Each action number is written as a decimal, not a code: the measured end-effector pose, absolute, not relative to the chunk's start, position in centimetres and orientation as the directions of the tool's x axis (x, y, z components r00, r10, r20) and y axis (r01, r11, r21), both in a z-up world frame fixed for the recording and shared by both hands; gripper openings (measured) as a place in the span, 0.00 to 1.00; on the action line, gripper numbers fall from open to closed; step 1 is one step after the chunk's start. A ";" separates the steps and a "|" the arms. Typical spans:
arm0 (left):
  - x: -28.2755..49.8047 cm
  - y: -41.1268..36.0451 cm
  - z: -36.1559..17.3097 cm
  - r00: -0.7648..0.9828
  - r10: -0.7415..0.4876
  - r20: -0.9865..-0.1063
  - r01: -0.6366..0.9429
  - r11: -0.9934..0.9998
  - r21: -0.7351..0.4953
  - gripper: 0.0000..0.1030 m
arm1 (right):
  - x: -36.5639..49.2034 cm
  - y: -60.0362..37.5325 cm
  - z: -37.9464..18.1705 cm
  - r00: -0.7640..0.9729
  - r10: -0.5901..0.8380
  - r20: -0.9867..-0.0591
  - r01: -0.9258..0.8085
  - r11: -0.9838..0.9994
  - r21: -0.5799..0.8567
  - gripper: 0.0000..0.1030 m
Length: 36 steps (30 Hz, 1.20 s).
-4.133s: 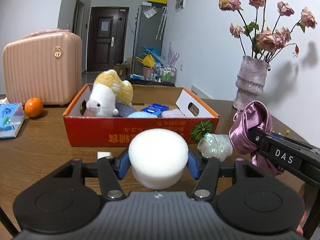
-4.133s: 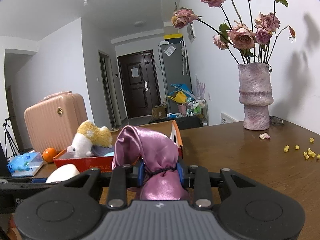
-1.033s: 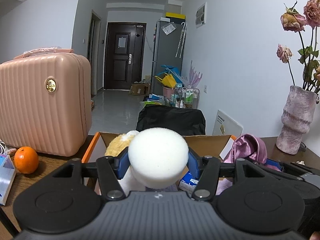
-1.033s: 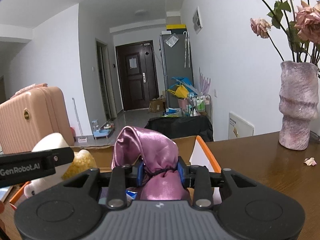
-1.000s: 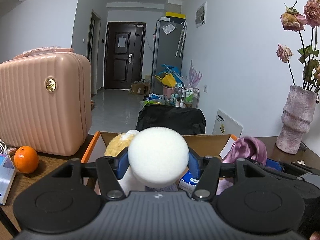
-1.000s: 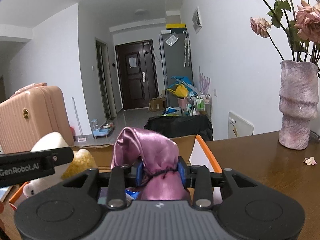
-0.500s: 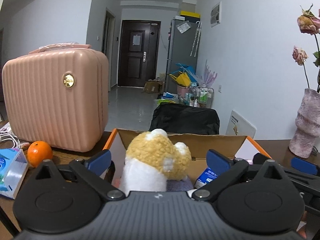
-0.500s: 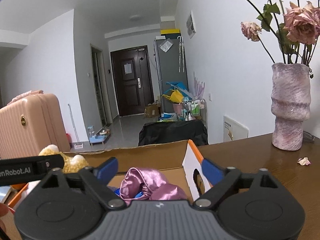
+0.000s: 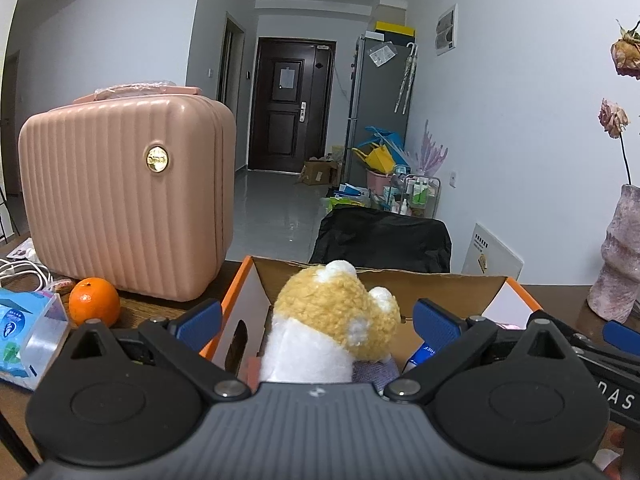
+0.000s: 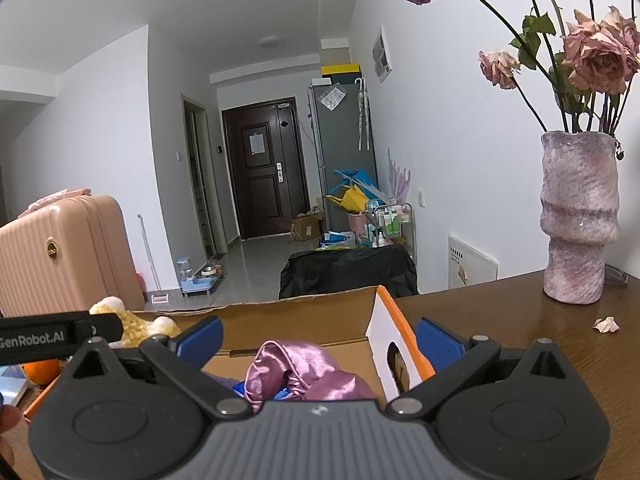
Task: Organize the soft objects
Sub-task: 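Move both tools back from the box toward the items on the table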
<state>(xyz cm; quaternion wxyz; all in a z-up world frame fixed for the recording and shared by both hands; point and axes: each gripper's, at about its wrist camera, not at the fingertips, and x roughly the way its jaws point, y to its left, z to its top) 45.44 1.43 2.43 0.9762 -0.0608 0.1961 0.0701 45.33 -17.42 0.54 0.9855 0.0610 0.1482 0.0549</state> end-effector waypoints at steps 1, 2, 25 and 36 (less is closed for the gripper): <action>45.3 1.4 2.5 0.914 0.118 -0.389 -0.165 0.982 -0.090 1.00 | 45.2 -17.4 0.6 0.951 0.127 -0.283 -0.091 0.986 0.137 1.00; 45.2 1.4 2.6 0.914 0.127 -0.385 -0.173 0.981 -0.087 1.00 | 45.1 -17.4 0.7 0.951 0.128 -0.280 -0.093 0.986 0.136 1.00; 40.0 2.4 2.9 0.916 0.178 -0.361 -0.215 0.974 -0.065 1.00 | 40.0 -17.8 1.1 0.966 0.095 -0.239 -0.074 0.993 0.094 1.00; 36.6 2.0 3.0 0.922 0.176 -0.344 -0.205 0.977 -0.050 1.00 | 36.3 -18.2 1.0 0.974 0.086 -0.210 -0.068 0.994 0.091 1.00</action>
